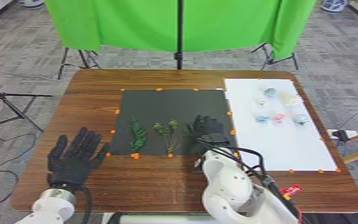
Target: Arrange flowers
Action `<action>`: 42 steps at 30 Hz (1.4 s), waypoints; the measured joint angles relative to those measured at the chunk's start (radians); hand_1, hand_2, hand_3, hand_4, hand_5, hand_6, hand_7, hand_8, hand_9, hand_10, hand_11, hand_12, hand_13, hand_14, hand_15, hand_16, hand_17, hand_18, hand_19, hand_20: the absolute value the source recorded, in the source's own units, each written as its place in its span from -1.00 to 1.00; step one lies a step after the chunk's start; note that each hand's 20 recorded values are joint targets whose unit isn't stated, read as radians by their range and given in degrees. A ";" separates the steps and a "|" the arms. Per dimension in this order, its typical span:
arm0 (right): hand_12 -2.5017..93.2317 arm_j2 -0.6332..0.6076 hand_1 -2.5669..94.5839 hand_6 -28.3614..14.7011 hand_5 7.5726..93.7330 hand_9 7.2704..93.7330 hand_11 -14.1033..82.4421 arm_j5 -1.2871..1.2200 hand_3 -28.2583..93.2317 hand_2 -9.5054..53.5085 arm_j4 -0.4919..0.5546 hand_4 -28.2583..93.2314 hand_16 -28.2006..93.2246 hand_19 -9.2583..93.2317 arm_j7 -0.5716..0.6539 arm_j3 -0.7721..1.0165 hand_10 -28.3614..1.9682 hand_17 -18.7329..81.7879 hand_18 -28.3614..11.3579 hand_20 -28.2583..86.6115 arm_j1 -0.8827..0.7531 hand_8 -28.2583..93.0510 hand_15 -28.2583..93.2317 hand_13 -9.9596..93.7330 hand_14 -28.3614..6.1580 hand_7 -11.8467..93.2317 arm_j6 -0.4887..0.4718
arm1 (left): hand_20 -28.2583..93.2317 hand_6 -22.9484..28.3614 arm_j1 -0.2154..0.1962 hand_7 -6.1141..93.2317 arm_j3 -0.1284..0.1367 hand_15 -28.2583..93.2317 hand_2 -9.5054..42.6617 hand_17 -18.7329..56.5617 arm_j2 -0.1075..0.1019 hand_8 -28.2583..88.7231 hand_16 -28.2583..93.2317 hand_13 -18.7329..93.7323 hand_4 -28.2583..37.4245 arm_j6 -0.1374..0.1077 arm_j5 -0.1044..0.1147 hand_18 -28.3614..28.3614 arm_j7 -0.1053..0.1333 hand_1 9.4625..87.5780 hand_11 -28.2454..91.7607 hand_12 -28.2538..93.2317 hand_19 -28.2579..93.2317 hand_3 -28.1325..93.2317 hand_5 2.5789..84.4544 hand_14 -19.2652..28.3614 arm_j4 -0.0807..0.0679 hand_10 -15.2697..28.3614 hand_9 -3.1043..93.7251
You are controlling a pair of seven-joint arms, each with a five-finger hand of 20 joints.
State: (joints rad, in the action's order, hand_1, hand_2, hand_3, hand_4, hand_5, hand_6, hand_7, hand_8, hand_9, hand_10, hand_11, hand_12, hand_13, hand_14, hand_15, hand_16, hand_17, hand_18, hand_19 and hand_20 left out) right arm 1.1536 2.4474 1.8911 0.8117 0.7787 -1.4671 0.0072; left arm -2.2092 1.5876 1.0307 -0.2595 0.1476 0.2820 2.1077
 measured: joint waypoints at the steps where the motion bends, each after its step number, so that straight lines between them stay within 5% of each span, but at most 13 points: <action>1: 0.17 -0.002 0.24 0.13 0.50 0.72 -0.25 0.000 0.54 -1.00 0.003 -0.91 0.24 1.00 0.001 0.000 0.00 0.22 -0.92 0.21 0.000 -0.24 0.47 0.58 -0.02 -0.29 0.002 | -0.23 0.16 0.000 -0.44 0.000 0.21 -0.16 -0.64 0.000 -0.71 -0.64 -0.11 -1.00 0.000 0.000 0.53 0.000 -0.49 -0.04 -0.30 0.11 0.67 0.03 0.43 0.000 0.38 -0.11; 14: 0.06 -0.043 0.20 0.09 0.48 0.65 -0.16 -0.013 0.52 -1.00 0.081 -0.90 0.14 0.99 0.004 0.065 -0.06 0.19 -0.92 0.20 -0.038 -0.28 0.53 0.54 -0.11 -0.36 0.036 | -0.24 0.16 -0.001 -0.44 0.001 0.20 -0.18 -0.64 0.002 -0.71 -0.64 -0.11 -1.00 0.001 0.000 0.53 0.000 -0.48 -0.04 -0.30 0.11 0.66 0.03 0.43 0.000 0.38 -0.11; 16: -0.06 -0.049 0.17 0.09 0.44 0.58 -0.19 -0.005 0.59 -1.00 0.086 -0.93 0.18 0.98 0.012 0.096 -0.14 0.15 -0.89 0.19 -0.046 -0.34 0.49 0.47 -0.09 -0.35 0.104 | -0.24 0.16 -0.001 -0.44 0.001 0.20 -0.17 -0.64 0.003 -0.71 -0.63 -0.11 -1.00 0.002 -0.001 0.53 0.001 -0.49 -0.04 -0.30 0.11 0.66 0.03 0.43 0.000 0.39 -0.11; 18: -0.40 -0.058 0.12 0.10 0.35 0.38 -0.18 -0.003 0.67 -1.00 0.085 -0.96 0.15 0.94 0.016 0.141 -0.33 0.11 -0.83 0.19 -0.052 -0.62 0.39 0.35 -0.06 -0.33 0.171 | -0.24 0.17 -0.001 -0.44 0.001 0.20 -0.16 -0.64 0.003 -0.71 -0.63 -0.11 -1.00 0.003 -0.001 0.53 0.001 -0.49 -0.04 -0.30 0.11 0.66 0.03 0.43 0.000 0.39 -0.11; 20: -0.49 -0.071 0.05 0.08 0.31 0.28 -0.28 -0.005 0.71 -1.00 0.082 -0.95 -0.02 0.93 0.010 0.199 -0.43 0.11 -0.82 0.17 -0.055 -0.66 0.34 0.29 -0.23 -0.33 0.185 | -0.23 0.16 -0.001 -0.44 0.002 0.20 -0.16 -0.64 0.003 -0.71 -0.63 -0.11 -1.00 0.004 -0.001 0.53 0.002 -0.49 -0.04 -0.30 0.11 0.66 0.03 0.44 0.000 0.39 -0.11; 26: -0.59 -0.163 -0.05 0.01 0.19 0.05 -0.42 -0.003 0.74 -1.00 0.003 -0.92 -0.24 0.85 0.011 0.269 -0.58 0.08 -0.81 0.05 -0.017 -0.68 0.24 0.11 -0.44 -0.39 0.114 | -0.24 0.17 -0.002 -0.45 0.006 0.20 -0.13 -0.64 0.003 -0.71 -0.64 -0.11 -1.00 0.007 -0.001 0.53 0.004 -0.51 -0.05 -0.30 0.11 0.66 0.02 0.44 0.000 0.39 -0.11; 42: -0.62 -0.192 0.22 0.12 0.16 0.04 -0.44 -0.064 0.80 -1.00 -0.165 -0.99 -0.28 0.82 0.015 0.238 -0.33 0.06 -0.80 0.04 0.072 -0.70 0.20 0.13 -0.31 -0.41 -0.084 | -0.24 0.17 -0.004 -0.45 0.008 0.19 -0.10 -0.64 0.006 -0.71 -0.63 -0.11 -1.00 0.030 0.019 0.53 0.005 -0.50 -0.05 -0.30 0.11 0.69 0.03 0.43 0.000 0.39 -0.11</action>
State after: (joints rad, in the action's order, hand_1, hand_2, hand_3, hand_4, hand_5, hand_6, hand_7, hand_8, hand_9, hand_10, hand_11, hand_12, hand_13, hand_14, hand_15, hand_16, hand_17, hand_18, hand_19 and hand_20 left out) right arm 0.9615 2.3831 1.7257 0.8271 1.0163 -1.3953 -0.0770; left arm -2.2129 1.5960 1.0368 -0.2291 0.1665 0.2872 2.1082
